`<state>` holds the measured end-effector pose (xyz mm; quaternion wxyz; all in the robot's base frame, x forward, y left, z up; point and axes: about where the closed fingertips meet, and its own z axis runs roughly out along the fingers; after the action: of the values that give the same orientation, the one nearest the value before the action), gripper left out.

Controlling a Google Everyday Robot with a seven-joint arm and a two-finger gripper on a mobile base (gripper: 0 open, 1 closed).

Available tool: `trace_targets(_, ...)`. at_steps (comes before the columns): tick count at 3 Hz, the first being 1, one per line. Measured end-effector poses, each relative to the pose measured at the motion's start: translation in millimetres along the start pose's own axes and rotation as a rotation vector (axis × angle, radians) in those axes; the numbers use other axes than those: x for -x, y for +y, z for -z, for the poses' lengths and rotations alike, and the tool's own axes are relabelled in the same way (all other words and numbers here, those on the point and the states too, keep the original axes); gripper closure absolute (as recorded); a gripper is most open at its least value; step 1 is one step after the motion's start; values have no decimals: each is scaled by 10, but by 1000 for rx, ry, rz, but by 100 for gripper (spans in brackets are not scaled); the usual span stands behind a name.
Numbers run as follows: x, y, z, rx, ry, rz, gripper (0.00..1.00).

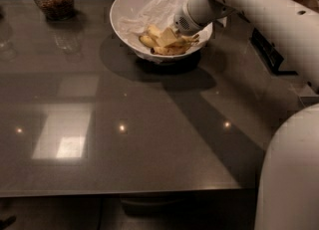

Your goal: Pick banana from white bowl

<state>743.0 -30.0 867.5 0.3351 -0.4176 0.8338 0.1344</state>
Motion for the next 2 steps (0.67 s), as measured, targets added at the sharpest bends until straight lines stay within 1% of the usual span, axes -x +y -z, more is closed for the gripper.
trace_targets(1, 10, 10, 13, -3, 1, 7, 95)
trace_targets(2, 124, 35, 113, -14, -21, 49, 100)
